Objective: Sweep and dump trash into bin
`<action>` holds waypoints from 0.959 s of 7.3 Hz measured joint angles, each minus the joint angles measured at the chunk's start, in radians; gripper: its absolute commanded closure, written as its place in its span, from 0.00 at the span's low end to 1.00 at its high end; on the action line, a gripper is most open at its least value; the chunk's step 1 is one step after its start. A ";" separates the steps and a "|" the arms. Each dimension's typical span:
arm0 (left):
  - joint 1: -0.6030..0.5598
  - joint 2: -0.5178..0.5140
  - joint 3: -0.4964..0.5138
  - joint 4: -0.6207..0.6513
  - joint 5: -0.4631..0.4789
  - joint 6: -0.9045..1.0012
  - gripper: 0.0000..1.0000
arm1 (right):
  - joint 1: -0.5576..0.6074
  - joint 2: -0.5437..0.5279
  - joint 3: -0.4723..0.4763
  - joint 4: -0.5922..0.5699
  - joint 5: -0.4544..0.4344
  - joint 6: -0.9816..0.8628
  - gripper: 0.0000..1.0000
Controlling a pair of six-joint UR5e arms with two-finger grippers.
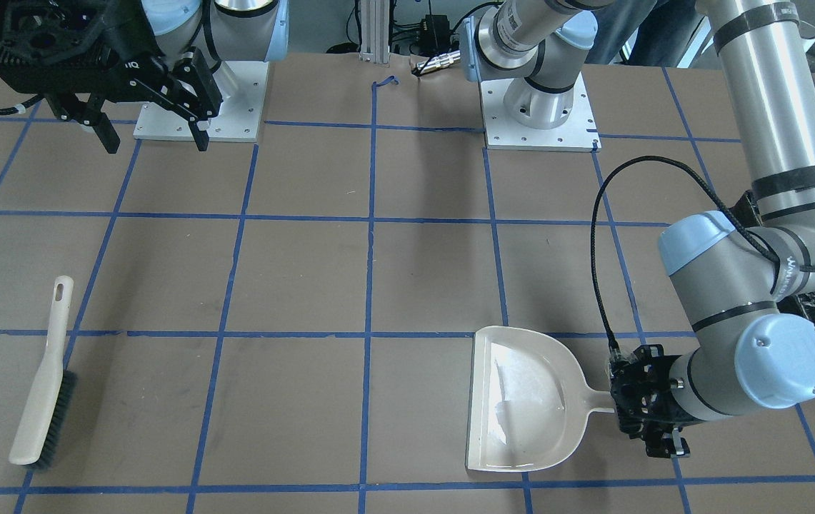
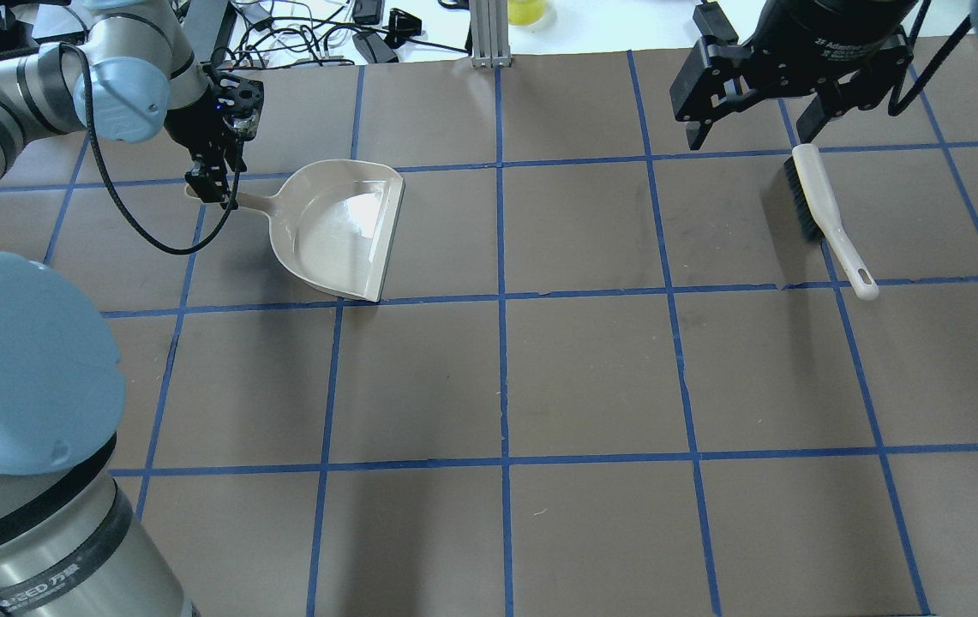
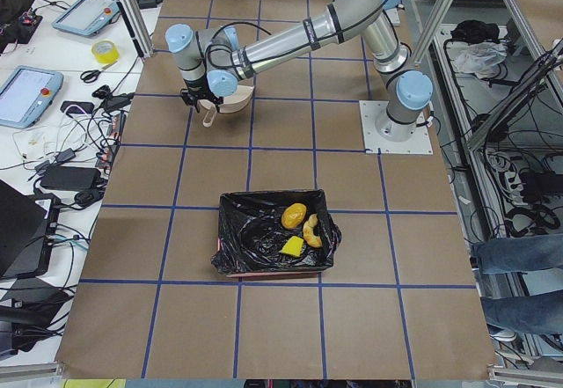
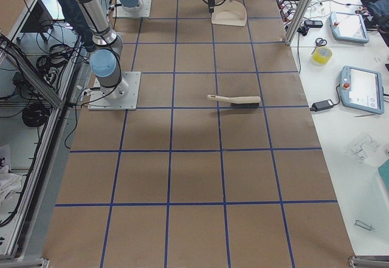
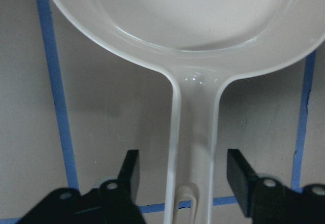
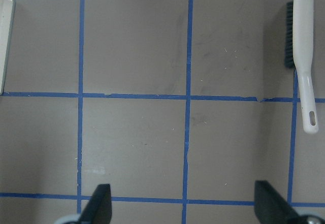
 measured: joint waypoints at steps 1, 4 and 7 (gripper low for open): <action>-0.012 0.015 0.007 -0.004 -0.003 -0.067 0.23 | 0.000 0.000 0.000 0.000 0.000 0.000 0.00; -0.107 0.118 0.021 -0.129 -0.004 -0.285 0.32 | 0.000 0.000 0.000 0.000 0.000 0.000 0.00; -0.129 0.282 0.019 -0.326 -0.064 -0.510 0.30 | 0.000 0.000 0.000 0.000 0.001 0.001 0.00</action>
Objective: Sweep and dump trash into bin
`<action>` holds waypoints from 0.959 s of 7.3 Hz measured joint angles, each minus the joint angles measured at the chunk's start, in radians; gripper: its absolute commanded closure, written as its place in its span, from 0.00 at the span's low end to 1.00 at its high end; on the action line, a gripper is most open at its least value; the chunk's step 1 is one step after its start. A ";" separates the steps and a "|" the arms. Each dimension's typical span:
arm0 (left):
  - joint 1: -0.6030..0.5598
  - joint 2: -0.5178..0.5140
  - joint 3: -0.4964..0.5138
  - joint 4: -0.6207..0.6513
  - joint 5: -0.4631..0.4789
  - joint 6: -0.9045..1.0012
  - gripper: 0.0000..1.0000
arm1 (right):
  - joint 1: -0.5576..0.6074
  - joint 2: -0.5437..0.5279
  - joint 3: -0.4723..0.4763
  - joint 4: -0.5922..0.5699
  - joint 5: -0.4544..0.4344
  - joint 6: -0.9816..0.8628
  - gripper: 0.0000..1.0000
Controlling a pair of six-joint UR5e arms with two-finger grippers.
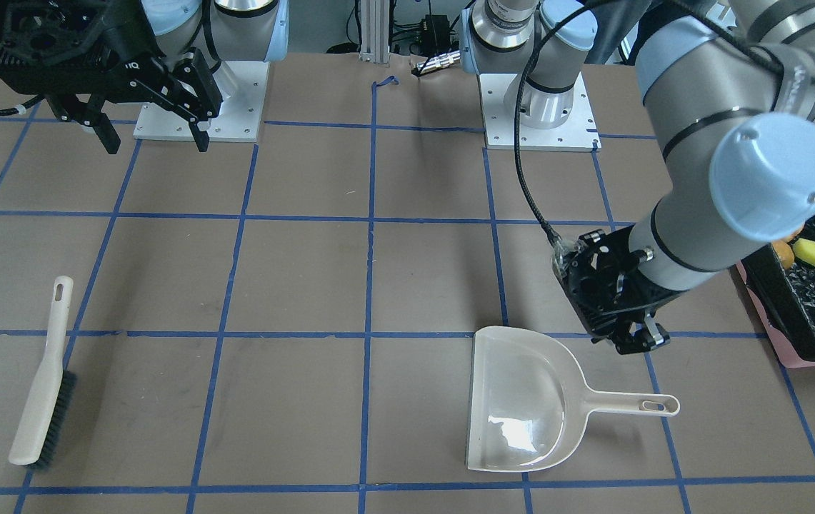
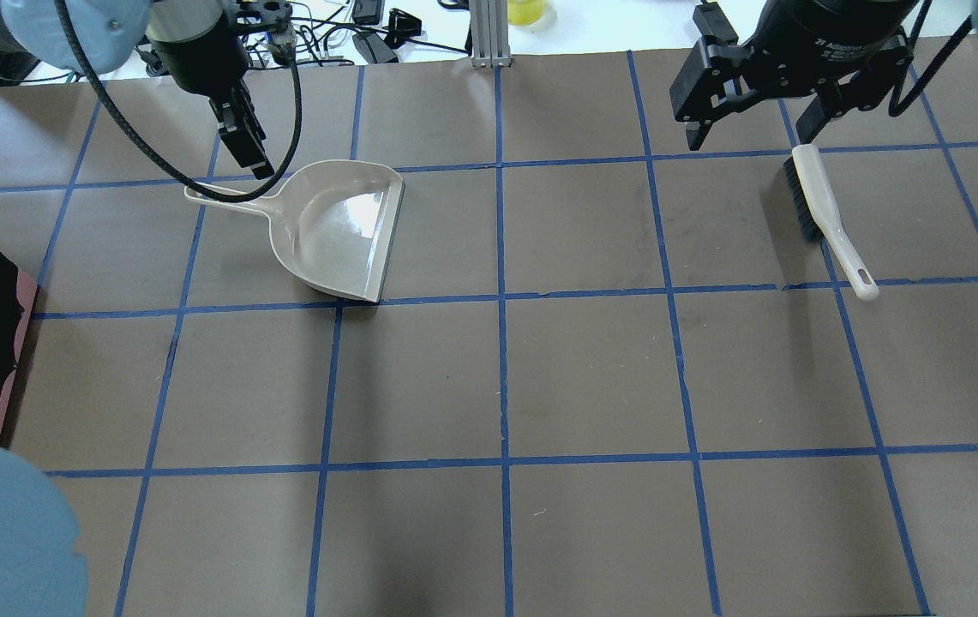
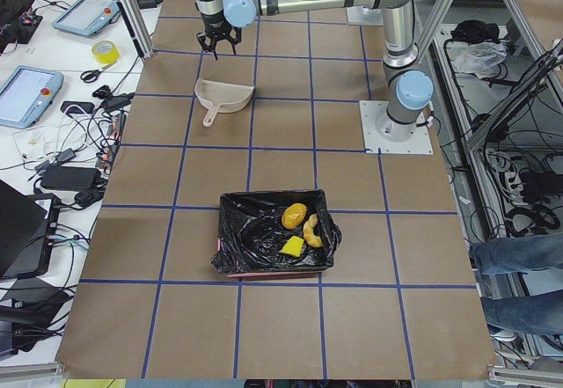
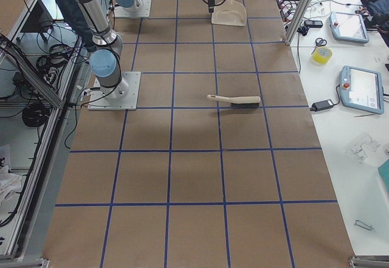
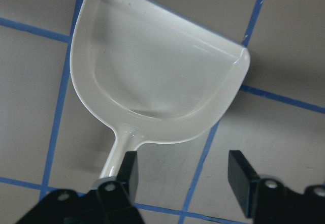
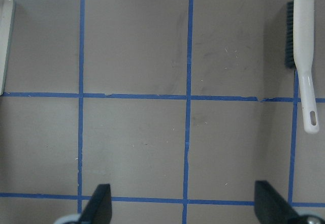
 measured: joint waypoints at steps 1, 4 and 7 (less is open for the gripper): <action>0.000 0.055 -0.007 -0.060 -0.009 -0.120 0.30 | 0.000 0.000 0.000 0.000 0.000 0.000 0.00; -0.001 0.197 -0.021 -0.197 -0.006 -0.471 0.30 | 0.000 0.000 0.000 0.000 0.000 0.000 0.00; 0.009 0.260 -0.061 -0.165 -0.003 -0.816 0.08 | 0.000 0.000 0.000 0.000 0.000 0.000 0.00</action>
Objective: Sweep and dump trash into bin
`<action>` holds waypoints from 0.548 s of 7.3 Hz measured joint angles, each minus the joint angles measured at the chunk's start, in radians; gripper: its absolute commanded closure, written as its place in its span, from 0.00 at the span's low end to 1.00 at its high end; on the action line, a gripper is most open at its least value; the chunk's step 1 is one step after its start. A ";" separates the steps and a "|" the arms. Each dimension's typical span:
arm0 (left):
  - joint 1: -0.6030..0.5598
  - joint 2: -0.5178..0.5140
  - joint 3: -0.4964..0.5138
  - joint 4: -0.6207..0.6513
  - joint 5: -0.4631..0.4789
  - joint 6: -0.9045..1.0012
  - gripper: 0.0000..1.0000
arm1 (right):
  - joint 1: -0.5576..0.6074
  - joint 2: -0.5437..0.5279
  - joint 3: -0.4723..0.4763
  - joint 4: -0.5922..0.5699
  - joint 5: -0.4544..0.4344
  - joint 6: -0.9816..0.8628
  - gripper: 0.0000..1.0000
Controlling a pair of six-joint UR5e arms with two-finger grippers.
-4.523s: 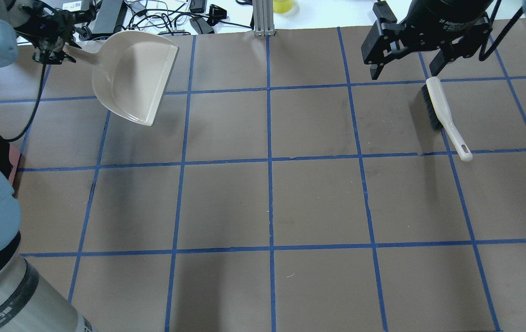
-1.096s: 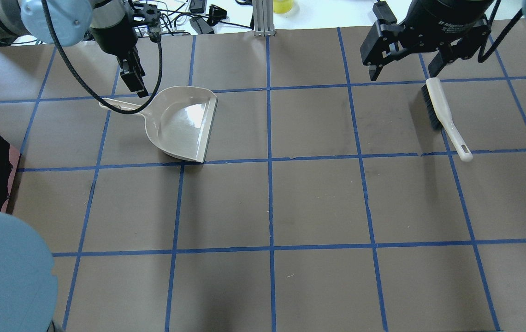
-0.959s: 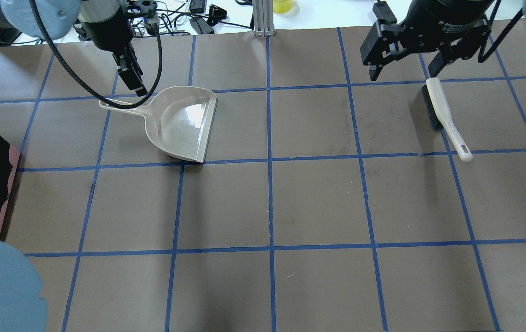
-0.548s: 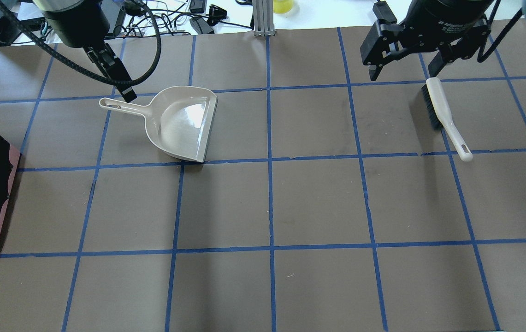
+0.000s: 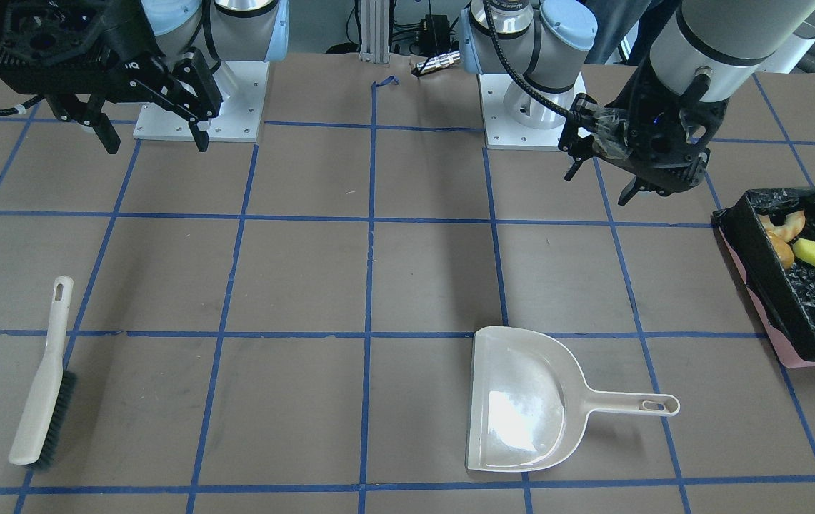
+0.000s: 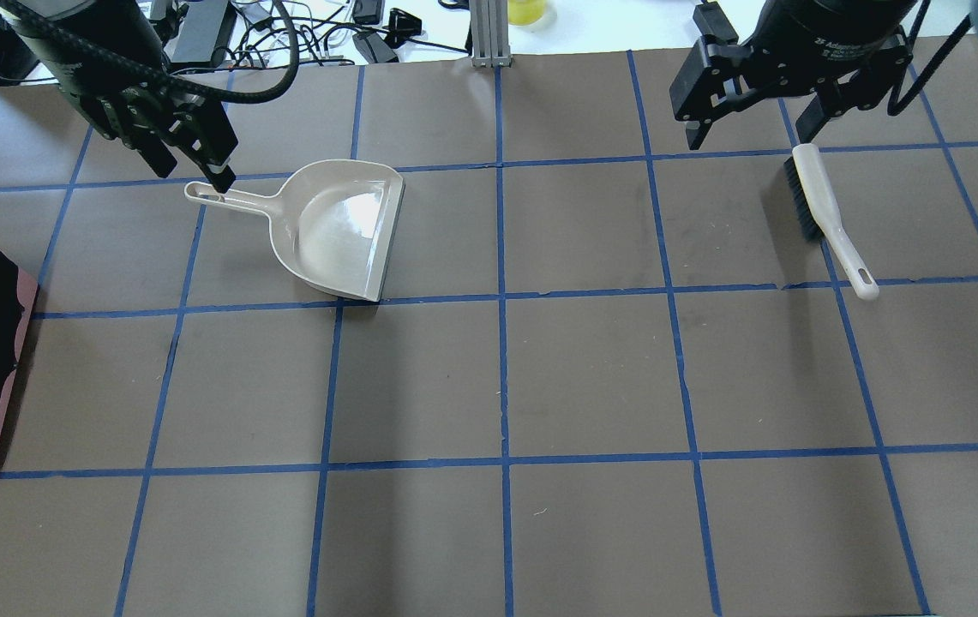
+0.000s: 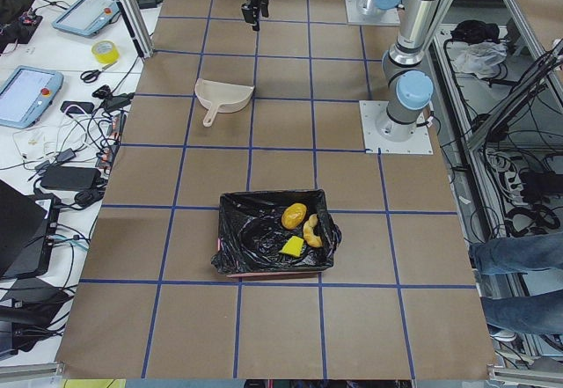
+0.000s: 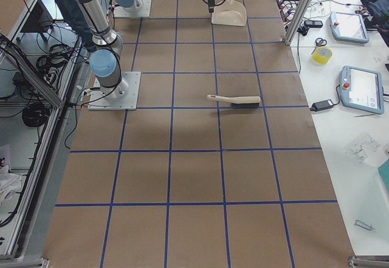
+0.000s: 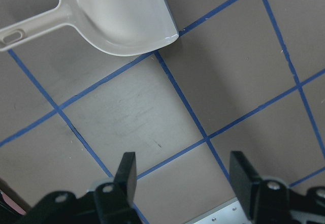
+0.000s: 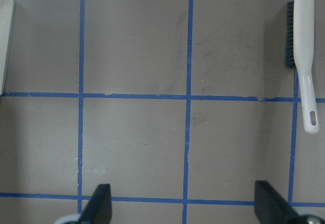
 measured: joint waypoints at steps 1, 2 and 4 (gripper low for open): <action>0.006 0.012 -0.007 0.055 0.000 -0.072 0.00 | 0.000 0.000 0.000 0.000 0.000 0.000 0.00; 0.012 0.019 -0.014 0.111 -0.001 -0.146 0.00 | 0.000 0.000 0.000 0.000 0.000 0.000 0.00; 0.015 0.039 -0.052 0.152 0.000 -0.211 0.00 | 0.000 0.000 0.000 0.000 0.000 0.000 0.00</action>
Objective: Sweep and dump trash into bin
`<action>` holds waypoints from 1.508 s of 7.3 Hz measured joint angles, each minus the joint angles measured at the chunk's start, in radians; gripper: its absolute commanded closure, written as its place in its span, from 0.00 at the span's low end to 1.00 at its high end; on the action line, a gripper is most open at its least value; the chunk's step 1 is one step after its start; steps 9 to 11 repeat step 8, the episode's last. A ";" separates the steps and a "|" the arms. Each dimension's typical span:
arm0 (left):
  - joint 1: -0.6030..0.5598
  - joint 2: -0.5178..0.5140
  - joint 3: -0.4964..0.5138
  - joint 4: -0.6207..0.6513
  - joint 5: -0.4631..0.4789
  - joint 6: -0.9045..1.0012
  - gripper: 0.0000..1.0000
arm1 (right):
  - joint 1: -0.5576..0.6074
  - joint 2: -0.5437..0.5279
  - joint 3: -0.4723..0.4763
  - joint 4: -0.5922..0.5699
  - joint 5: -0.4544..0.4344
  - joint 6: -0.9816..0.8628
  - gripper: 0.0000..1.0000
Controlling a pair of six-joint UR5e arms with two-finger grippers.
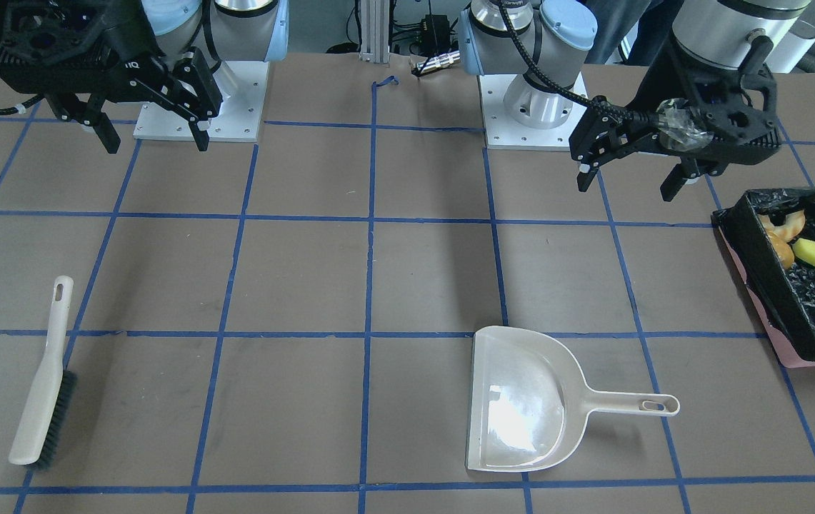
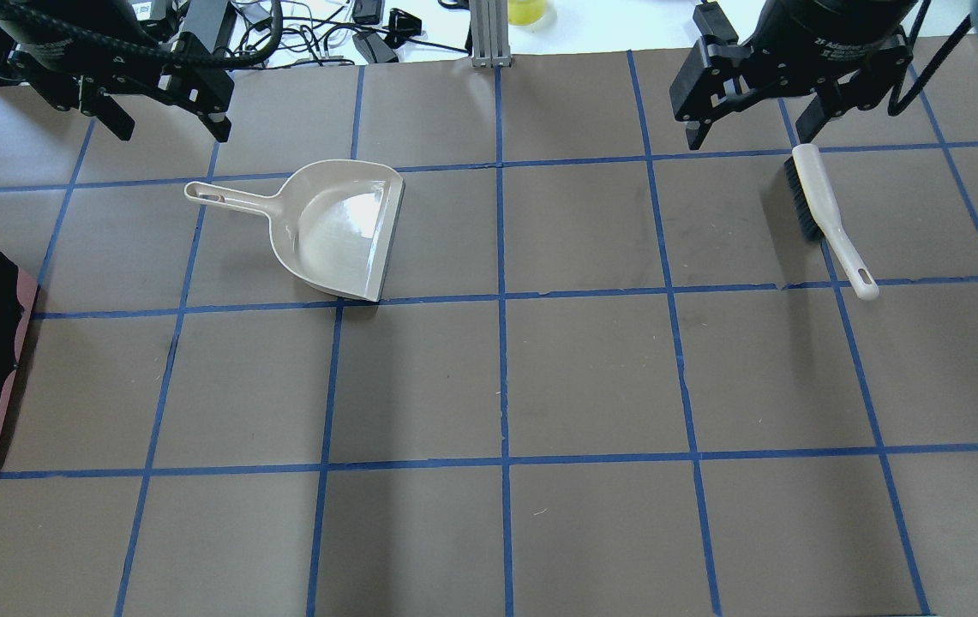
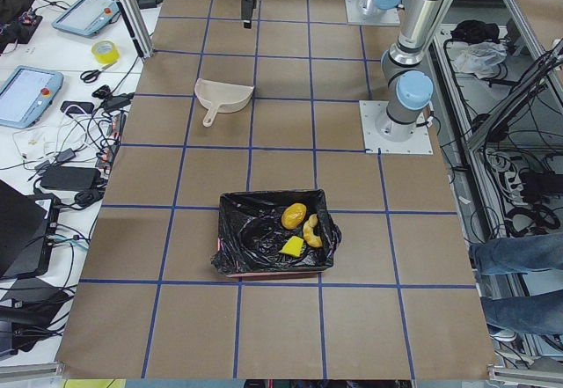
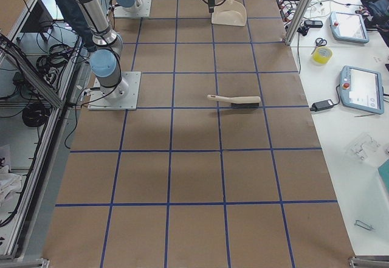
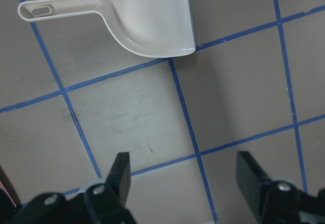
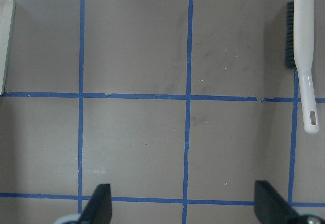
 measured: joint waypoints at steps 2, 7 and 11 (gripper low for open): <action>0.001 0.026 -0.046 0.013 0.008 -0.008 0.00 | 0.000 0.000 0.000 0.000 0.000 0.000 0.00; 0.002 0.029 -0.065 0.076 0.015 0.002 0.00 | 0.000 0.000 0.000 0.000 0.000 0.000 0.00; 0.002 0.028 -0.065 0.077 0.015 0.003 0.00 | 0.000 0.000 0.000 0.000 0.000 0.000 0.00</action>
